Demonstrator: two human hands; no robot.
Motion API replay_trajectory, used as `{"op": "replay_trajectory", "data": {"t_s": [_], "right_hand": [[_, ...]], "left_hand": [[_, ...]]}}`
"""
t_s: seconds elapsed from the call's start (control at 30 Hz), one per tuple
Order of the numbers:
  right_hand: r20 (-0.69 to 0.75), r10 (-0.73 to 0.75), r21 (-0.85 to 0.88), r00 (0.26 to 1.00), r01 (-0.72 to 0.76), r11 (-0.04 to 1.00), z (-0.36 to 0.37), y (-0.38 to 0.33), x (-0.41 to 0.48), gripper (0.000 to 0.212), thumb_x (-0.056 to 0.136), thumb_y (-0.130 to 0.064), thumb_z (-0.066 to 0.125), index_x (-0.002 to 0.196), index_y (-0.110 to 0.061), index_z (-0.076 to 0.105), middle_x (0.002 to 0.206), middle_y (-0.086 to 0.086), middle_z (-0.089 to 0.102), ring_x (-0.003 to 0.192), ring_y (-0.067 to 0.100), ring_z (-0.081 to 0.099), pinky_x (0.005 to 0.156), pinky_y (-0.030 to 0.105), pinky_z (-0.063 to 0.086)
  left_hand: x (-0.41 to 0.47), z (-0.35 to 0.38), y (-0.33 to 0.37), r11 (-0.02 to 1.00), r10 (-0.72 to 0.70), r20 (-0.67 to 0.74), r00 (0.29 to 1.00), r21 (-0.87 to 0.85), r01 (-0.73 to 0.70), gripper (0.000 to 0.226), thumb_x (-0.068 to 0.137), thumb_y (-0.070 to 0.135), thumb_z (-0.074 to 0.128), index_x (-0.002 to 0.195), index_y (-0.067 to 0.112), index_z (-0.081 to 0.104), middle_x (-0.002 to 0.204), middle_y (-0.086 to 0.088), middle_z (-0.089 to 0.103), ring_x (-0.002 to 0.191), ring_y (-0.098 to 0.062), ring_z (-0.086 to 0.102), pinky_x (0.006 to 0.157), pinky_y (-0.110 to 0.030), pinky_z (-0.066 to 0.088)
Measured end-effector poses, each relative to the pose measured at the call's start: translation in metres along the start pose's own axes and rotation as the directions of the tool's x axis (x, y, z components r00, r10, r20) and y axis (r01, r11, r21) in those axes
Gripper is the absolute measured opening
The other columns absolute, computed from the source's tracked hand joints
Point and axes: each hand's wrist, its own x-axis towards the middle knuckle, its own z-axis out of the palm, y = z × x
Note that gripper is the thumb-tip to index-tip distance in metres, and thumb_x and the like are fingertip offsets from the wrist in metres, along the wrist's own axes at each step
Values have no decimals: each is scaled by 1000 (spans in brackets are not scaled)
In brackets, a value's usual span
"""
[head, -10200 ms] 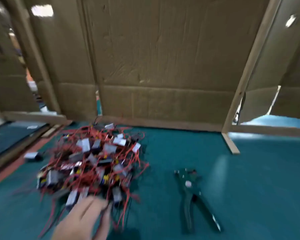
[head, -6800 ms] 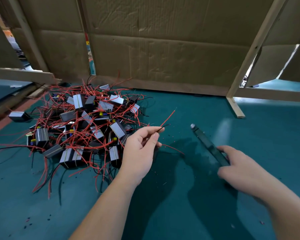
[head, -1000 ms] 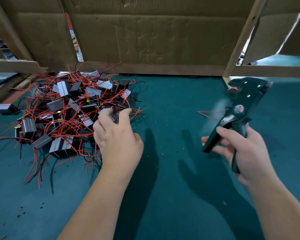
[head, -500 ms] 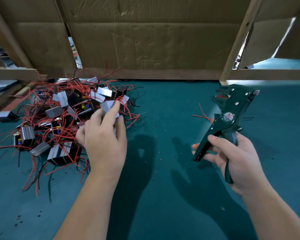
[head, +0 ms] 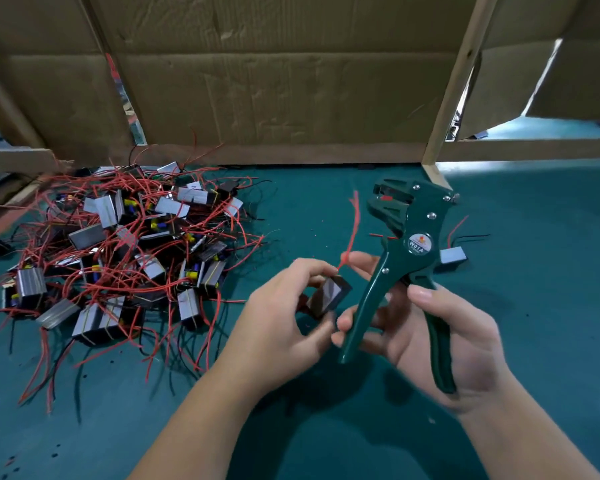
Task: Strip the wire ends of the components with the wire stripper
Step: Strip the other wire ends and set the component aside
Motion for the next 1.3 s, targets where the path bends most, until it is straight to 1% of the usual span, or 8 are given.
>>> {"op": "replay_trajectory", "data": {"t_s": [0.13, 0.23, 0.33, 0.47, 0.63, 0.9, 1.07, 1.3], "right_hand": [[-91, -1, 5, 996, 2, 1000, 0, -1, 0, 85, 57, -22, 86, 128, 7, 50, 124, 23, 56, 78, 43, 64, 73, 56, 53], [-150, 10, -2, 989, -11, 1000, -1, -2, 0, 90, 50, -24, 88, 126, 7, 52, 138, 22, 50, 78, 42, 65, 70, 54, 54], [-125, 108, -5, 986, -110, 994, 0, -1, -1, 76, 51, -27, 87, 117, 2, 64, 137, 27, 48, 78, 40, 65, 72, 54, 54], [19, 273, 95, 962, -273, 957, 6, 7, -2, 66, 57, -26, 83, 115, -1, 65, 137, 31, 46, 80, 40, 65, 76, 54, 53], [180, 277, 165, 944, -307, 937, 10, 16, -2, 60, 67, -24, 77, 121, -1, 61, 141, 26, 45, 84, 38, 64, 81, 54, 52], [-18, 80, 236, 997, -74, 969, 8, 7, -2, 68, 56, -24, 85, 117, 0, 66, 139, 23, 49, 80, 34, 67, 76, 48, 55], [-38, 51, 232, 998, -40, 972, 7, 4, -2, 80, 56, -23, 86, 125, 6, 58, 140, 19, 49, 80, 36, 66, 77, 50, 56], [-43, -14, 219, 999, 24, 975, 2, 1, -1, 64, 59, -21, 84, 116, 0, 64, 142, 18, 48, 82, 35, 66, 80, 48, 55]], "left_hand": [[1, 3, 5, 972, -137, -66, 988, -203, 121, 39, 71, 28, 74, 101, 41, 53, 99, 25, 60, 77, 2, 63, 69, -17, 51], [10, 0, 9, 611, -506, -83, 859, -737, 289, 55, 67, 15, 84, 104, 32, 48, 96, -4, 66, 73, -26, 71, 65, -35, 58], [16, -11, 2, 289, -599, -30, 800, -940, 181, 64, 64, 30, 72, 118, 42, 42, 93, -3, 70, 85, -19, 70, 64, -29, 55], [17, -18, -2, 253, -617, -23, 786, -952, 171, 66, 65, 35, 65, 126, 47, 43, 78, 9, 62, 69, -5, 54, 57, -15, 42], [16, -13, 0, 318, -589, -64, 805, -935, 158, 41, 70, 14, 65, 108, 25, 52, 71, 10, 64, 62, -5, 62, 57, -14, 49], [13, -8, -2, 555, -481, -156, 863, -816, 162, 23, 71, 8, 71, 68, 27, 58, 89, 5, 68, 89, -20, 64, 84, -29, 52], [5, 5, 3, 814, -252, -135, 958, -564, 135, 20, 74, 8, 72, 70, 26, 65, 95, 4, 66, 88, -10, 65, 78, -19, 48], [4, 3, -2, 867, -249, -22, 968, -451, 213, 18, 77, 16, 73, 89, 28, 67, 99, 10, 68, 96, -7, 64, 83, -26, 48]]}}
